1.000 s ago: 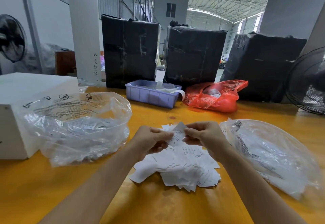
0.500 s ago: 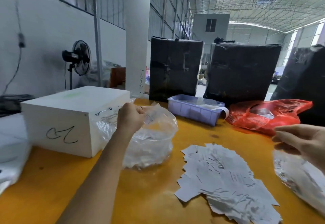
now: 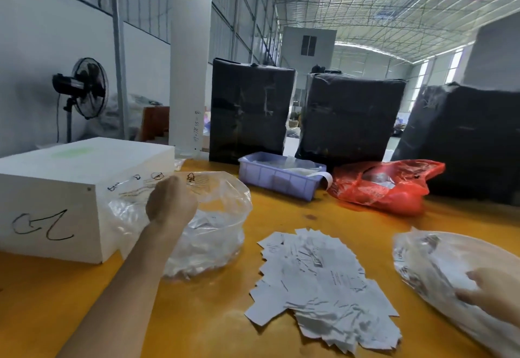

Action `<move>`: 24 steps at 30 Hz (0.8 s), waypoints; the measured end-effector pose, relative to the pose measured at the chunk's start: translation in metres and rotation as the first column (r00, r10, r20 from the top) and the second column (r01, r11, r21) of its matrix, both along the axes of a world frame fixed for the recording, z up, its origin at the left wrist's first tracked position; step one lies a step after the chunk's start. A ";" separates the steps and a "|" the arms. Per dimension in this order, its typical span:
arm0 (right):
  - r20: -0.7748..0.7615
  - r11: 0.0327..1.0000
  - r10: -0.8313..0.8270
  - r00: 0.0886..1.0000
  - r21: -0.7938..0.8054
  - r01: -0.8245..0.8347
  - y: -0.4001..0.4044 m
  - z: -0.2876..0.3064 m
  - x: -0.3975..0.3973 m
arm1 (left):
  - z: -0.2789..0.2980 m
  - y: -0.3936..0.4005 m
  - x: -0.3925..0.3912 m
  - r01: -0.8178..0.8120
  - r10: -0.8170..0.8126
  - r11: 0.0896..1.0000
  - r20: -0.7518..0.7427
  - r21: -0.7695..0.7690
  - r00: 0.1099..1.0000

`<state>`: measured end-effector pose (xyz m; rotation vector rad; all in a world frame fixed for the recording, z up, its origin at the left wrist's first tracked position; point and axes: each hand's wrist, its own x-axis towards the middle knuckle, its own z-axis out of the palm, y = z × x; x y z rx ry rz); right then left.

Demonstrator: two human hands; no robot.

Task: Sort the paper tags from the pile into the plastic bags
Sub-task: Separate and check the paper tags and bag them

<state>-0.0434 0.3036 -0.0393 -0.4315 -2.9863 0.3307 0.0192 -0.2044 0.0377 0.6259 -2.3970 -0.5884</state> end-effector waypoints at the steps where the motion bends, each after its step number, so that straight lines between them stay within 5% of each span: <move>1: -0.042 0.999 0.020 0.999 -0.027 -0.021 -0.021 0.006 0.016 | 0.000 0.006 -0.004 0.050 -0.050 0.999 -0.054 -0.005 0.997; 5: -0.233 0.994 -0.030 0.972 -0.109 0.005 -0.032 0.015 0.022 | 0.000 0.059 -0.008 0.267 -0.290 0.956 -0.271 -0.120 0.918; 13: -0.409 0.933 -0.193 0.892 -0.358 0.037 -0.023 0.020 0.019 | -0.050 0.148 -0.007 0.663 -0.650 0.747 -0.162 0.042 0.743; 17: -0.292 0.907 -0.209 0.933 -0.415 0.074 -0.021 0.013 0.018 | -0.076 0.166 -0.008 0.720 -0.710 0.678 -0.118 0.151 0.694; 20: -0.354 0.870 -0.252 0.901 -0.490 0.051 -0.016 0.011 0.015 | -0.084 0.170 -0.008 0.712 -0.707 0.683 -0.100 0.162 0.700; 24: -0.423 0.682 -0.361 0.831 -0.728 -0.074 -0.009 0.021 0.017 | -0.085 0.170 -0.006 0.692 -0.673 0.694 -0.160 0.201 0.722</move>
